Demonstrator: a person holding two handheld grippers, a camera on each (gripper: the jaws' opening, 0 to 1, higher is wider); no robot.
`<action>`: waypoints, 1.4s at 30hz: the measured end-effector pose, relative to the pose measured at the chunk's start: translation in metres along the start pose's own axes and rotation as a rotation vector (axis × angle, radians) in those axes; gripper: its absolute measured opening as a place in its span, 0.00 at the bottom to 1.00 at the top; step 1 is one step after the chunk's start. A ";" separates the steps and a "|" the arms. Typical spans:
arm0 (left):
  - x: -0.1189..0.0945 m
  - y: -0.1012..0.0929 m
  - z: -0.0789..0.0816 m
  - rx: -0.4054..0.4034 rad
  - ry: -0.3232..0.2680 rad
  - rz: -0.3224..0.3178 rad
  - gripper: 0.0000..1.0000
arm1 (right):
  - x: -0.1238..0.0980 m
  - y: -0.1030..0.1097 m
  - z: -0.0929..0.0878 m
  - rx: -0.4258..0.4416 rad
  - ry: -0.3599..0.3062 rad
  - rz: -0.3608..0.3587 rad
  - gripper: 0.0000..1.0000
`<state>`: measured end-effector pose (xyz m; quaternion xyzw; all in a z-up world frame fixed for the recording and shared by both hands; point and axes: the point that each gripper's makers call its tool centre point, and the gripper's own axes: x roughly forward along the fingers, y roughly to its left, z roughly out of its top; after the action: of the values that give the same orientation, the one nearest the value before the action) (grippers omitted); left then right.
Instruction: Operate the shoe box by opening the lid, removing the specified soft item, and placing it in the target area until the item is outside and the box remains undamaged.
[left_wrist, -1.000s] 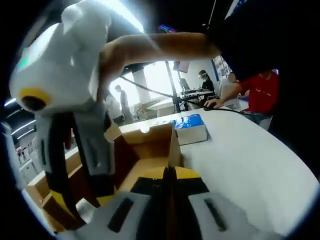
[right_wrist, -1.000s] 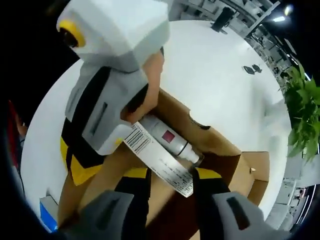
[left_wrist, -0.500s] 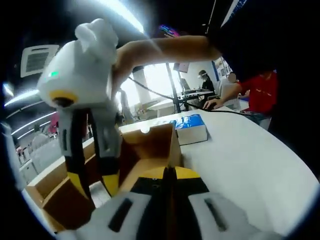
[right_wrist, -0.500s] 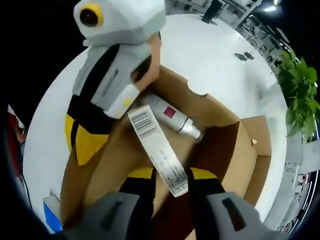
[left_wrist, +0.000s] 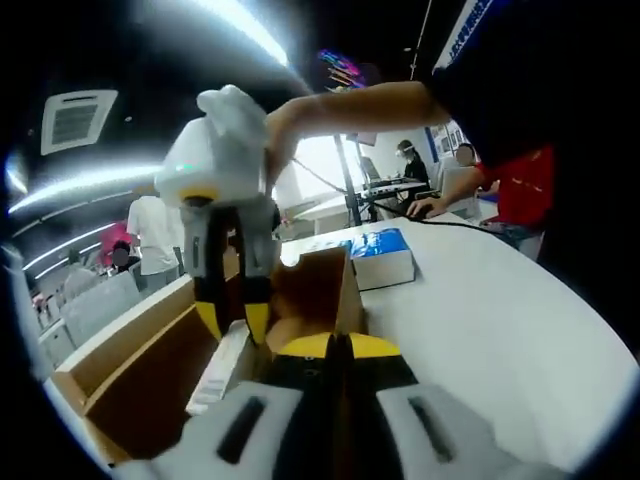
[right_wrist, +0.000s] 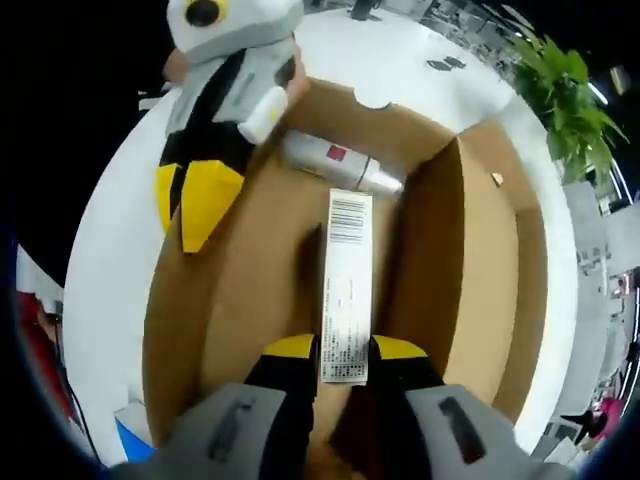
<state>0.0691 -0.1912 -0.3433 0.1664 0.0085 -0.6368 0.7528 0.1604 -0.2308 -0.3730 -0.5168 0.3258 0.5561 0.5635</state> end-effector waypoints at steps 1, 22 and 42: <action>0.000 0.000 0.000 0.001 0.000 0.000 0.04 | -0.001 0.001 -0.005 0.012 -0.005 -0.003 0.19; 0.000 0.001 -0.002 0.003 0.000 0.000 0.04 | -0.001 0.016 -0.039 0.216 -0.019 -0.019 0.30; 0.000 0.001 -0.001 0.003 0.000 0.000 0.04 | 0.030 0.019 -0.021 0.213 0.022 0.020 0.27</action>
<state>0.0698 -0.1908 -0.3436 0.1673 0.0076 -0.6370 0.7525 0.1515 -0.2443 -0.4111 -0.4569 0.3942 0.5182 0.6061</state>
